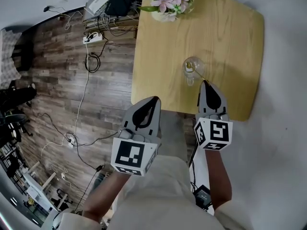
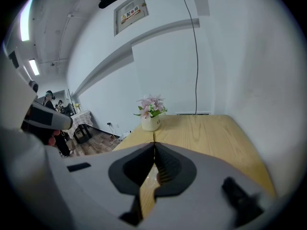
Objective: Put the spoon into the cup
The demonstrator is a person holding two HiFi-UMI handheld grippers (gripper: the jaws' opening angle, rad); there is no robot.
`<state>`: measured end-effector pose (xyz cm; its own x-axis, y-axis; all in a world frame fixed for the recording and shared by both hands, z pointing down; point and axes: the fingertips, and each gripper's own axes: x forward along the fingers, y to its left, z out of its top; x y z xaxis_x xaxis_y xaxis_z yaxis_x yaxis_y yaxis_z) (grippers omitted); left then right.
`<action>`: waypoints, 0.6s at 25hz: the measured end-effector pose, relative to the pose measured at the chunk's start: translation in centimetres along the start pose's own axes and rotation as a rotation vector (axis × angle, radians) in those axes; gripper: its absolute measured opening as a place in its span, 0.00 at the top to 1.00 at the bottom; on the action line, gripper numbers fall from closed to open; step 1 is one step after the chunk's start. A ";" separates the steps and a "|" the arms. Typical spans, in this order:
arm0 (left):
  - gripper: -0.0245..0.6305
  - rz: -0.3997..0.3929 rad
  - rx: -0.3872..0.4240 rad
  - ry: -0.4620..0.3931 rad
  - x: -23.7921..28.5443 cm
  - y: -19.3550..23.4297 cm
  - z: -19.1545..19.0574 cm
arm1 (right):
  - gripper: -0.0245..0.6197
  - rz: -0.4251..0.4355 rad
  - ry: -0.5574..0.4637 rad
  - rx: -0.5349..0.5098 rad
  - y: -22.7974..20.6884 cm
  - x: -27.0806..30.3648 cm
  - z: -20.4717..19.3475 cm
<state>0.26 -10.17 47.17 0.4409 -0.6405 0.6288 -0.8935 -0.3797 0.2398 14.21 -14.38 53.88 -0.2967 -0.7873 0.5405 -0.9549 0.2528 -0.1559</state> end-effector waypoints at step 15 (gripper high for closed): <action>0.95 -0.021 -0.016 0.017 0.3 0.1 -1.5 | 0.91 -0.029 0.033 -0.001 -0.2 1.3 -1.2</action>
<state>0.19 -9.41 48.54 0.4585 -0.6207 0.6360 -0.8852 -0.3821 0.2653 14.04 -14.81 55.61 -0.2680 -0.7755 0.5717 -0.9631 0.2305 -0.1388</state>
